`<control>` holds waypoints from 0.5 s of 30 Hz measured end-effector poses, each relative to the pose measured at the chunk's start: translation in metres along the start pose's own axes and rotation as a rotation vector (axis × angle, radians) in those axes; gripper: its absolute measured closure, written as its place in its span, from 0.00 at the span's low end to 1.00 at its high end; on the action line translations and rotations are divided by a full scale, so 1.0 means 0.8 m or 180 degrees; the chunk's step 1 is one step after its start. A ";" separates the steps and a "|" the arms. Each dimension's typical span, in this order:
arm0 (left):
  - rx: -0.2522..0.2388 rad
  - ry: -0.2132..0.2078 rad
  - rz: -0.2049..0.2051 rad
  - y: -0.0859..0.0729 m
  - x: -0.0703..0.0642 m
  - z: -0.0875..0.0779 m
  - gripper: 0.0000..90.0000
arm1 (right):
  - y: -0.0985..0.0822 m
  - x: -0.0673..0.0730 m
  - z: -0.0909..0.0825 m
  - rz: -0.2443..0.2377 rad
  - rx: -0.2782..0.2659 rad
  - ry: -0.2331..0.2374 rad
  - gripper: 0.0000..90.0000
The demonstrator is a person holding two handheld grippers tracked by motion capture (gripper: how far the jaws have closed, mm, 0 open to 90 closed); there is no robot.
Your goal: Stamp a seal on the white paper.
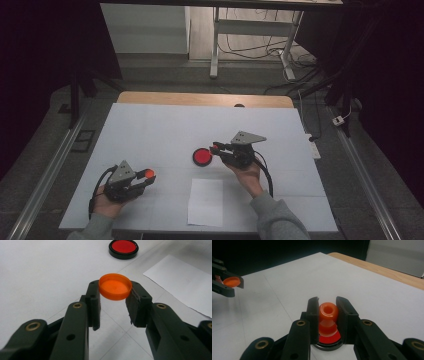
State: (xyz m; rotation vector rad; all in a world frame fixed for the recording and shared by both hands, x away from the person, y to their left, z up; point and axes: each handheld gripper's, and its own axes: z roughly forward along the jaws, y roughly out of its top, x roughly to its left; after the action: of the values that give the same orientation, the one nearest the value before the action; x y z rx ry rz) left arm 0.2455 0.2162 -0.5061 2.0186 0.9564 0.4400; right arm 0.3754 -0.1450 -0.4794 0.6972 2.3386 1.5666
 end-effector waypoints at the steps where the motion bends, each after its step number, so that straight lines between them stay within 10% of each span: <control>1: 0.0001 0.0000 -0.0003 0.000 0.000 0.000 0.72 | -0.001 0.000 -0.001 0.0001 -0.0011 -0.0002 0.80; 15: -0.0009 0.0002 0.0008 0.000 -0.001 0.000 0.72 | -0.005 0.002 -0.010 -0.0013 0.0033 -0.0001 0.80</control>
State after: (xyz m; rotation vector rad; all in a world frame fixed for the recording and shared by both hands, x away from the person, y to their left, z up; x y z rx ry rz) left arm 0.2449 0.2158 -0.5058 2.0175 0.9534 0.4430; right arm 0.3689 -0.1519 -0.4798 0.6947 2.3481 1.5535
